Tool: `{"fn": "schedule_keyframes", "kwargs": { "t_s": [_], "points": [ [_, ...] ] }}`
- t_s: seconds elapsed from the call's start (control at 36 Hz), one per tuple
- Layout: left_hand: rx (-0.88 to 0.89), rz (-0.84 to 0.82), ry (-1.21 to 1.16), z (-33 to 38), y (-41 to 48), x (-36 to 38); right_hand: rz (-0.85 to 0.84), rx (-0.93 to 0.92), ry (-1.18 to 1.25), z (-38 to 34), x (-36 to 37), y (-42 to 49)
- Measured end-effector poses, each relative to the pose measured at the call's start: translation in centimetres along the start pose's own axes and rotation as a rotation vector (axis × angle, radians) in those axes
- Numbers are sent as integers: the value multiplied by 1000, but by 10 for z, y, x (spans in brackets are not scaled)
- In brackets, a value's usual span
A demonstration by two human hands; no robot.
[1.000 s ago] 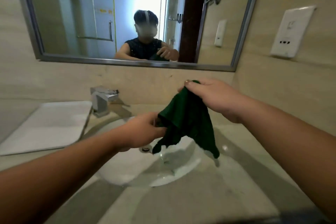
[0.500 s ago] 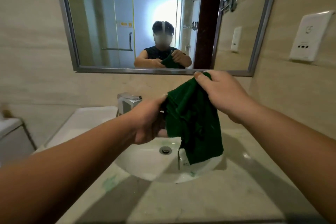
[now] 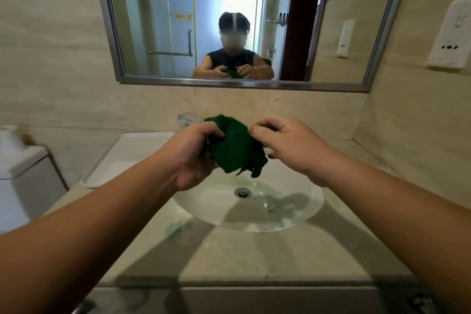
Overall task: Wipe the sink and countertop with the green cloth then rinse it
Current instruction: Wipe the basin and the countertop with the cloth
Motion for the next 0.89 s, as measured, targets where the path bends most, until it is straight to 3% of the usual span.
{"fn": "schedule_keyframes", "kwargs": {
  "t_s": [0.08, 0.14, 0.39, 0.56, 0.64, 0.69, 0.81, 0.89],
  "points": [
    [3, -106, -74, 4, -8, -1, -152, 140, 219, 12, 29, 2],
    [13, -147, 15, 7, -14, -5, -173, 125, 348, 6, 42, 3],
    [123, 1, 545, 33, -56, -53, -210, 126, 594, -13, 94, 22],
    [35, -21, 574, 22, -96, -69, -447, 185, 855, -30, 134, 11],
    [42, 57, 643, 27, -120, -88, -599, 201, 650, -29, 145, 3],
    [51, 134, 770, 32, -137, -104, -609, 181, 409, -23, 141, 0],
    [77, 324, 1258, 43, -166, -124, -554, 59, -309, 4, 124, -7],
    [74, 275, 1707, 31, -176, -123, -621, 2, -705, 39, 120, -22]
  ]
}}
Point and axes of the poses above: each hand's wrist, its own y-axis towards the middle knuckle, its own x-axis out of the palm, z = x × y, the point moved 8 cm from there along y, towards the middle knuckle, and after that the axes turned 9 degrees about -z, right-handed, at the moved point
